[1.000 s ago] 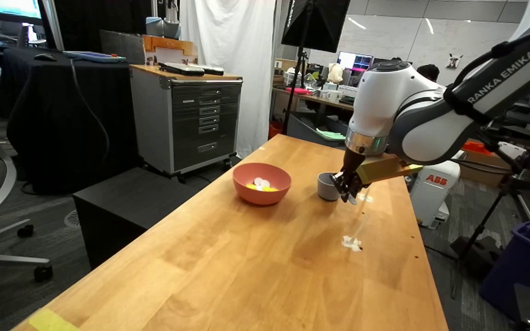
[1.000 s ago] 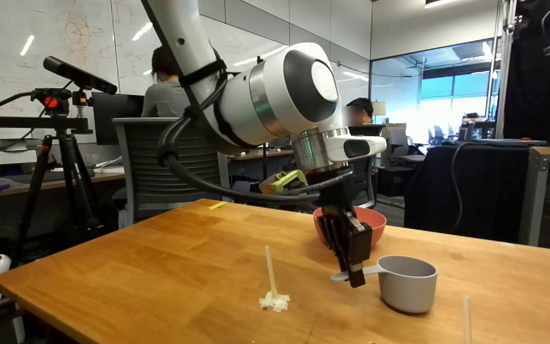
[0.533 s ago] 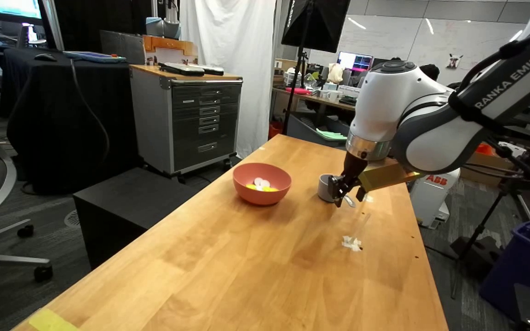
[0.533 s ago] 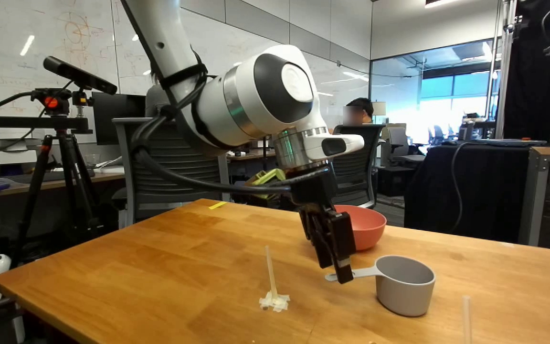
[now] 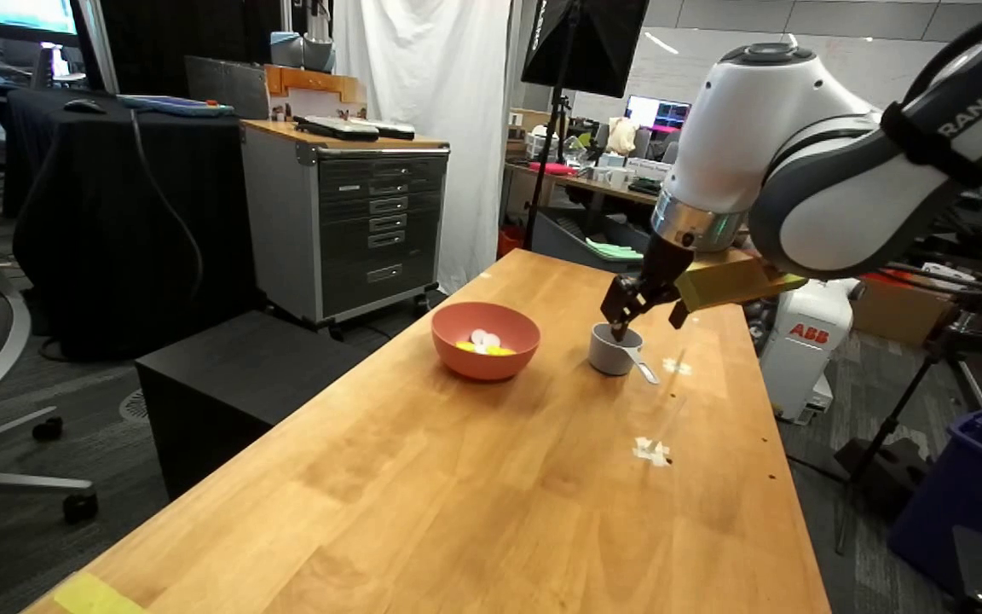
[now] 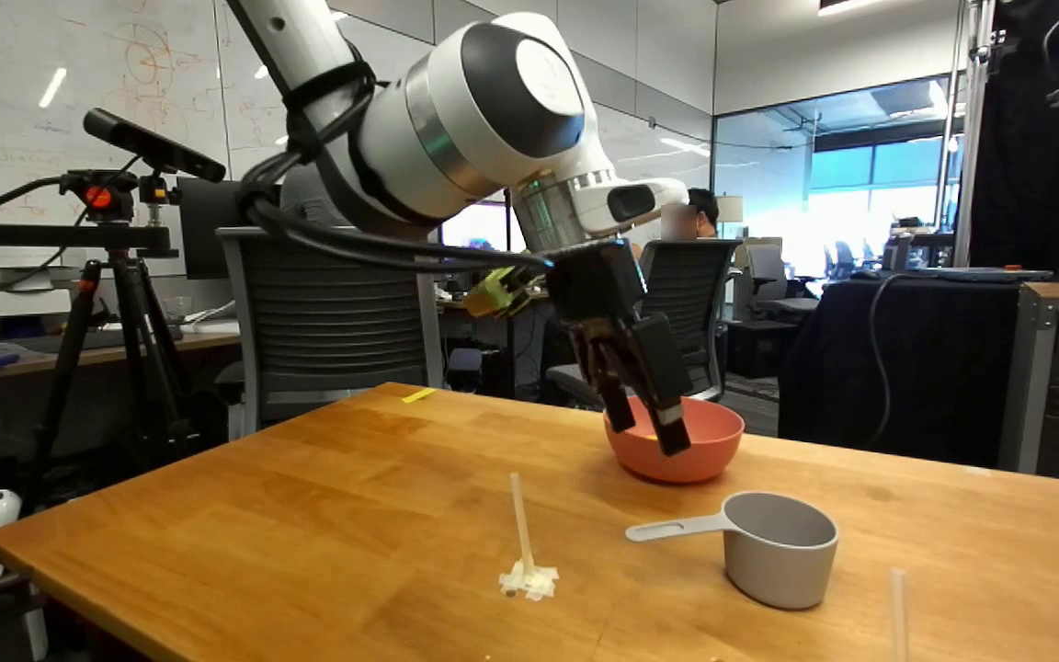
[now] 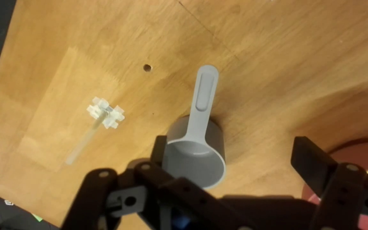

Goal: Pour the things in the grey cup into the bowl

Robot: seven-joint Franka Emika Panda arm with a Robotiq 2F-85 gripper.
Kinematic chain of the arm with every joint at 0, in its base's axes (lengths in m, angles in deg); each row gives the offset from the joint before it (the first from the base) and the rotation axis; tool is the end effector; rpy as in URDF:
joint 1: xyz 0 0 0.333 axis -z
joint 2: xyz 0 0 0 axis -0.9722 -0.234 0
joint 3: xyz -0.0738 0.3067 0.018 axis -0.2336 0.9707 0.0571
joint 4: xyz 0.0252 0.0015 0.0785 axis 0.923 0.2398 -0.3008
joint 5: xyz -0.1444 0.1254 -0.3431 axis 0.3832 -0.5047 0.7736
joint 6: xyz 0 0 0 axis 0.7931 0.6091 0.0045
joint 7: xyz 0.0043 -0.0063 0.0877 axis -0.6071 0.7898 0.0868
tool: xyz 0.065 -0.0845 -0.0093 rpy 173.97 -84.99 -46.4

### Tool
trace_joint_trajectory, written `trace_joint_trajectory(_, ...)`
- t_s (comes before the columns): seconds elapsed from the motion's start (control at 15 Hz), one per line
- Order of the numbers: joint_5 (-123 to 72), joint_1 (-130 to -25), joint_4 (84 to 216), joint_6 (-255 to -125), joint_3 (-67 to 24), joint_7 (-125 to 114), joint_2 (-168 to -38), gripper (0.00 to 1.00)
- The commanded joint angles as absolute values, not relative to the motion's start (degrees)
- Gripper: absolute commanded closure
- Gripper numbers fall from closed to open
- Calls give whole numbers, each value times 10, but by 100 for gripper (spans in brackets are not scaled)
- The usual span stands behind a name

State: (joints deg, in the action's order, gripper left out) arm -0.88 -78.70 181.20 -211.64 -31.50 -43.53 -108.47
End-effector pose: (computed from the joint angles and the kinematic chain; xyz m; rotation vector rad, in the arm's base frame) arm 0.5753 -0.1003 0.2408 2.7650 -0.7009 0.3689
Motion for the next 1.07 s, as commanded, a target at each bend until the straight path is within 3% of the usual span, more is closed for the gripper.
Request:
trace_joint_trajectory(0.0,-7,-802,1849,-2129,-329,-404,-1014,0)
trace_joint_trajectory(0.47,-228,-750,1921,-2093,-215,-125,-911,0)
trace_joint_trajectory(1.0,-249,-755,1906,-2024,-213,-64,-877,0)
